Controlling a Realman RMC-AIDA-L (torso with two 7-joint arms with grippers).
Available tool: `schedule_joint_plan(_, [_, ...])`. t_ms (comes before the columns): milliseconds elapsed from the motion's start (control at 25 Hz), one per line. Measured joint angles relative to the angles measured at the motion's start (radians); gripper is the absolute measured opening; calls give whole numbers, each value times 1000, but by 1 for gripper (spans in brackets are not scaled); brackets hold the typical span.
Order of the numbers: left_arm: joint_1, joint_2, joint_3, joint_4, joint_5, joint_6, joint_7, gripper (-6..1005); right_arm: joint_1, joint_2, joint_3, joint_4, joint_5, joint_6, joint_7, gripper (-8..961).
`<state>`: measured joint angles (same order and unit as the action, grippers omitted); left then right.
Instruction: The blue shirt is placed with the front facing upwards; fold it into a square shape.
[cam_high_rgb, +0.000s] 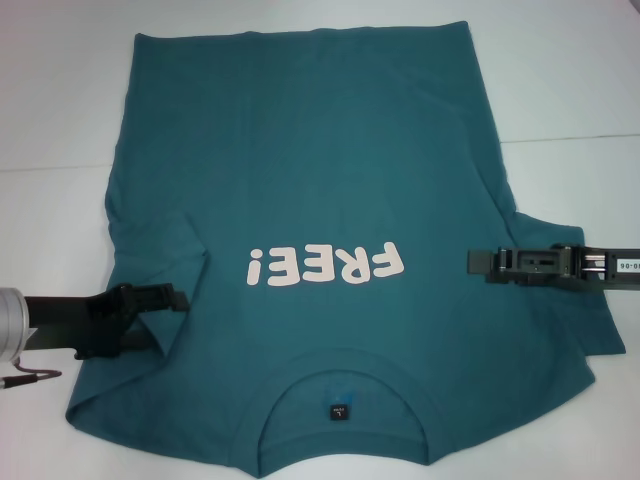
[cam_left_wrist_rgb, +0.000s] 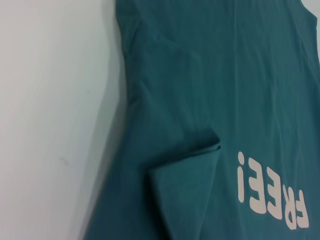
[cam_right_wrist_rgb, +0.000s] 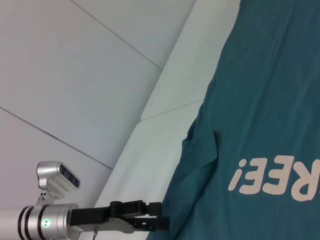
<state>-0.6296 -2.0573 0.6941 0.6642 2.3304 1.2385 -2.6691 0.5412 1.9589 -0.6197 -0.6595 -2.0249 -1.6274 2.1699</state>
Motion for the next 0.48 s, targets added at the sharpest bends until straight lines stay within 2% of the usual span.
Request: schedule_joint_plan(480, [-29,4,4,-46,0,-40,8,873,1,0,0,0,2,4,-1,867])
